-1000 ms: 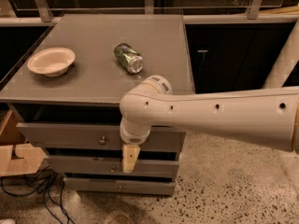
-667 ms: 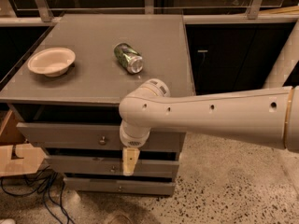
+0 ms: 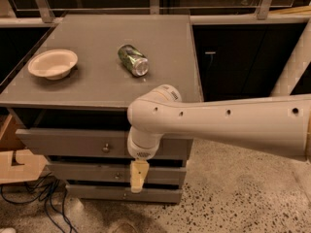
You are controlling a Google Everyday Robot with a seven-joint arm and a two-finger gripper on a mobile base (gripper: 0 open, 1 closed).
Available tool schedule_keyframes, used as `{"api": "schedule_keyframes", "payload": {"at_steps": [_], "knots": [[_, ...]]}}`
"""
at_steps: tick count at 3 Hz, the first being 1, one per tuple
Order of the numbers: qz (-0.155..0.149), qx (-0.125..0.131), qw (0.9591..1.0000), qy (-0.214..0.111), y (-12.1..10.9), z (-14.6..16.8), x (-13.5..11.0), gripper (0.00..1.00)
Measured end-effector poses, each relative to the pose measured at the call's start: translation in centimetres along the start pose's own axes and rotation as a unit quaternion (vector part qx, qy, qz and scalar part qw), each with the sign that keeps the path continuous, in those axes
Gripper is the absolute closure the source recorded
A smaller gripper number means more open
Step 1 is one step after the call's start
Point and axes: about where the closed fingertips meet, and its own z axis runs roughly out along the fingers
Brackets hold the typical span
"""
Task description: Open top drawer
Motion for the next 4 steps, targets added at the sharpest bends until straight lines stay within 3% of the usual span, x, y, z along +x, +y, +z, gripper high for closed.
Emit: {"api": "schedule_keyframes", "payload": {"at_steps": [1,2,4], "knots": [[0.0,-0.003,1.0,0.0,0.1,-0.1,0.0,0.0],[0.039,0.012,0.9988,-0.028,2.7,-6.2,1.8,0.0],[0.036,0.027,0.9988,-0.02,0.7,-5.2,1.0,0.0]]}}
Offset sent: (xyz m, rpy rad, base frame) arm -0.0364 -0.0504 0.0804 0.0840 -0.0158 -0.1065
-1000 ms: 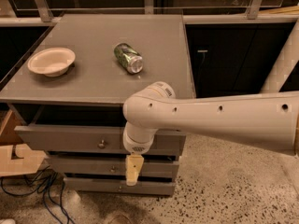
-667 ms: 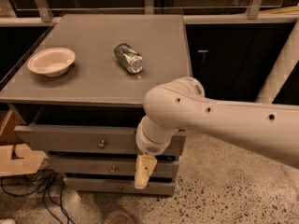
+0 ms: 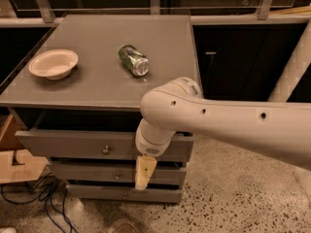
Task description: Open top drawer
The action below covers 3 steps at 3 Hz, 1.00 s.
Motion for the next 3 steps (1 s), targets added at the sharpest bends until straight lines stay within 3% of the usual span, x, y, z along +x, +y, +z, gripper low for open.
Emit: {"api": "schedule_keyframes", "payload": {"at_steps": [3], "knots": [[-0.019,-0.016,0.9996,0.014,-2.6,4.8,-1.6,0.0]]}}
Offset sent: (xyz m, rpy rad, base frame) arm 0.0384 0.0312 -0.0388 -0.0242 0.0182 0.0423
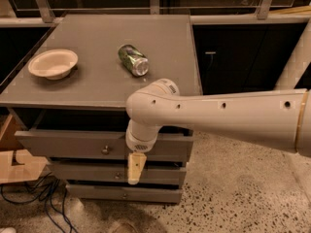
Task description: Open top drawer
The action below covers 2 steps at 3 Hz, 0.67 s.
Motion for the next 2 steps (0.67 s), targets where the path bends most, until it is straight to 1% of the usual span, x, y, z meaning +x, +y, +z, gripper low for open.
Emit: {"api": "schedule_keyframes", "payload": {"at_steps": [1,2], "knots": [[-0.005,-0.01,0.9999,0.002,-0.45,1.76,-0.31,0.0],[-0.005,-0.012,0.9999,0.003,-0.47,2.02,-0.35,0.16]]}}
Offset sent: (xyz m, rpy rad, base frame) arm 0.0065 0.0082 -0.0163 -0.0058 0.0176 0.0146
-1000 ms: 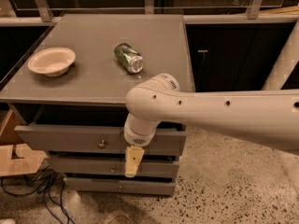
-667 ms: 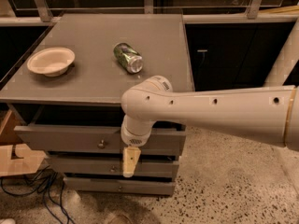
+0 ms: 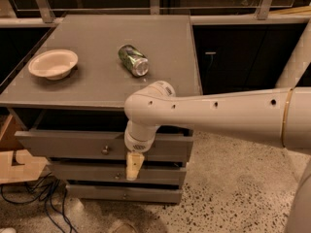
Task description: Open top drawer
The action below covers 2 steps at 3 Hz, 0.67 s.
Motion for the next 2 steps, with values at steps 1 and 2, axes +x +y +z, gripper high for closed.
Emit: {"api": "schedule_keyframes", "payload": {"at_steps": [1,2], "knots": [[0.0,0.0,1.0,0.0,0.0,0.0,0.0,0.4],[0.0,0.0,1.0,0.0,0.0,0.0,0.0,0.61]]}}
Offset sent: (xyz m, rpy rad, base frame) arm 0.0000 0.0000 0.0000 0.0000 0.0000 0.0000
